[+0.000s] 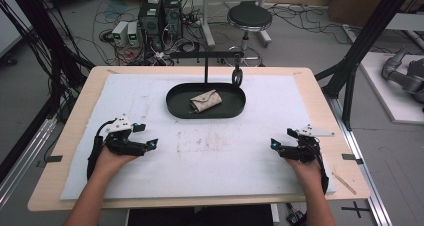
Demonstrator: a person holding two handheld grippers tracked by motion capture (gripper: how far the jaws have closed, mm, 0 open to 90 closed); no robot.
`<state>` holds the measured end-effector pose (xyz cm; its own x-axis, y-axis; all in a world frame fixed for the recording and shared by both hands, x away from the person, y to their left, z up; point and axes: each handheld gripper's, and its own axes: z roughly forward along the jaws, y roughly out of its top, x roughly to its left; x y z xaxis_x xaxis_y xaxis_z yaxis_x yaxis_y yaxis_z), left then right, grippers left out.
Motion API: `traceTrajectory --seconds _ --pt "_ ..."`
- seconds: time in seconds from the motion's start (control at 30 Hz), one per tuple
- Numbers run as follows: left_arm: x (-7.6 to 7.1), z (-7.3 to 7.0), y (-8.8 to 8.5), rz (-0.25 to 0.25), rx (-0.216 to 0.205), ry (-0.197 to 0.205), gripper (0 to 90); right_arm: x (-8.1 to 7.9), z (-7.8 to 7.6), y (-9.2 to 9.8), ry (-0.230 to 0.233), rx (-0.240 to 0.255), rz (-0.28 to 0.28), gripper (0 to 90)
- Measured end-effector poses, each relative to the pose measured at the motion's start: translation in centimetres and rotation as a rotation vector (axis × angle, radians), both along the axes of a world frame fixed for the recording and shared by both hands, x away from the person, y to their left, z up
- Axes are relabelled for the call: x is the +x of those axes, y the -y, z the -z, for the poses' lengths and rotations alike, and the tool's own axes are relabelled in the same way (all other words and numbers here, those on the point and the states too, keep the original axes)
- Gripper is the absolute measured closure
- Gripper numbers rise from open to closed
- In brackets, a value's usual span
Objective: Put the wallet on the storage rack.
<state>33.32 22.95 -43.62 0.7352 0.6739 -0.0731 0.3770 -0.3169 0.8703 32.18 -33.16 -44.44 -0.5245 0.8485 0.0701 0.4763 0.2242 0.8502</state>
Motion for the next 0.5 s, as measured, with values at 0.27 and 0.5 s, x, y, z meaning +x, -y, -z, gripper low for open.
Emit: traceTrajectory --seconds 0.27,0.5 --pt "0.08 0.44 0.33 0.003 0.009 -0.009 19.9 0.09 0.05 -0.06 -0.004 -0.002 -0.005 17.2" --pt "0.10 0.50 0.54 0.008 0.007 -0.012 20.0 0.04 0.07 0.01 -0.008 -0.007 0.000 17.2"
